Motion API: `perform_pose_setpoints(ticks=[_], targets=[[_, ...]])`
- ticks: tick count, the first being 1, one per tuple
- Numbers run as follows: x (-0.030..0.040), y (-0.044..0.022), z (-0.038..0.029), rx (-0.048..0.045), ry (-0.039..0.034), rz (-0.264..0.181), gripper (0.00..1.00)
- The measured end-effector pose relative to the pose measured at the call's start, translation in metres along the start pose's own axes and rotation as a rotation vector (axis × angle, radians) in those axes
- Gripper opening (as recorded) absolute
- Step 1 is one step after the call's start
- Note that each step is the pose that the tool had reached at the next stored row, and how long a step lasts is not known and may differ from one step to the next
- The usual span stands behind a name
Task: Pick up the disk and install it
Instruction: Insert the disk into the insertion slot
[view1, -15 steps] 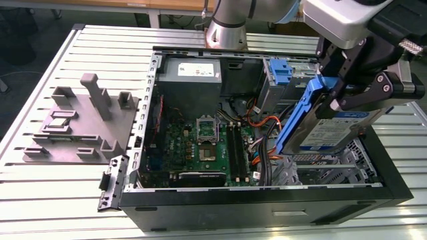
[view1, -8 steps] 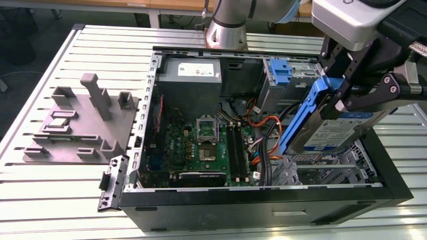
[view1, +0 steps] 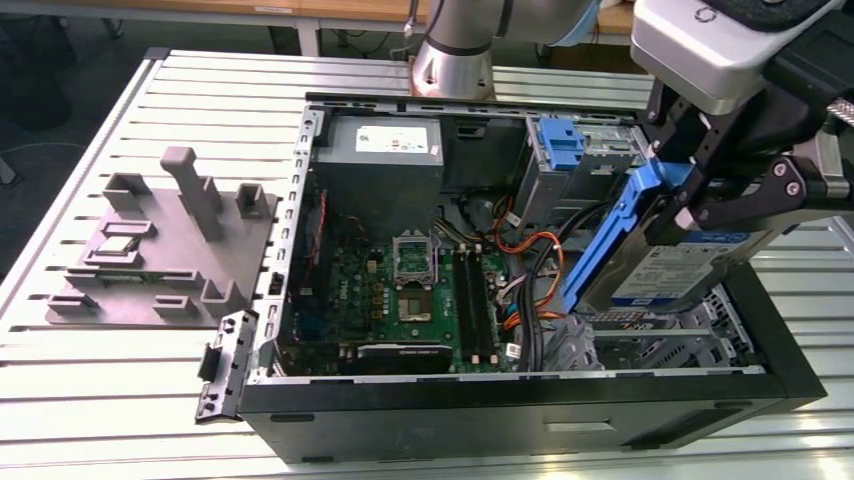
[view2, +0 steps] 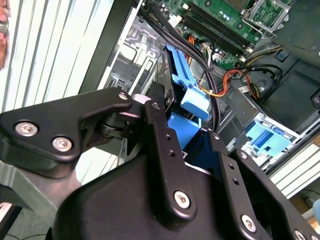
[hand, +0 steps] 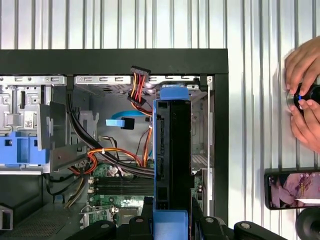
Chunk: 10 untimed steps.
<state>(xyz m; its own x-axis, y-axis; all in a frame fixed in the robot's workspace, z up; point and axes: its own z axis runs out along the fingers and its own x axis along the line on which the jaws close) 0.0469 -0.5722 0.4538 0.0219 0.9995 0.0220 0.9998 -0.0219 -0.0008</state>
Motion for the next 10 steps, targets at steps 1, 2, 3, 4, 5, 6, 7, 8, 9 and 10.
perform_pose_setpoints(ticks=[1, 2, 3, 4, 5, 6, 7, 8, 9, 10], targets=[[0.0, 0.0008, 0.0004, 0.0, -0.0001, 0.0, 0.36], [0.0, 0.0016, 0.0006, 0.0, -0.0003, 0.0, 0.36], [0.0, 0.0025, 0.0009, 0.0, -0.0006, 0.0, 0.36], [0.0, 0.0033, 0.0012, 0.0, -0.0008, 0.0, 0.36], [0.0, 0.0041, 0.0013, 0.0, -0.0009, 0.0, 0.36], [0.0001, 0.0049, 0.0015, 0.0, -0.001, 0.0, 0.36], [0.0001, 0.0056, 0.0018, 0.0, -0.001, 0.0, 0.36], [0.0001, 0.0063, 0.0019, 0.0, -0.001, 0.0, 0.36], [0.0001, 0.0071, 0.0021, 0.0, -0.001, 0.0, 0.36], [0.0001, 0.0077, 0.0023, 0.0, -0.001, 0.0, 0.36]])
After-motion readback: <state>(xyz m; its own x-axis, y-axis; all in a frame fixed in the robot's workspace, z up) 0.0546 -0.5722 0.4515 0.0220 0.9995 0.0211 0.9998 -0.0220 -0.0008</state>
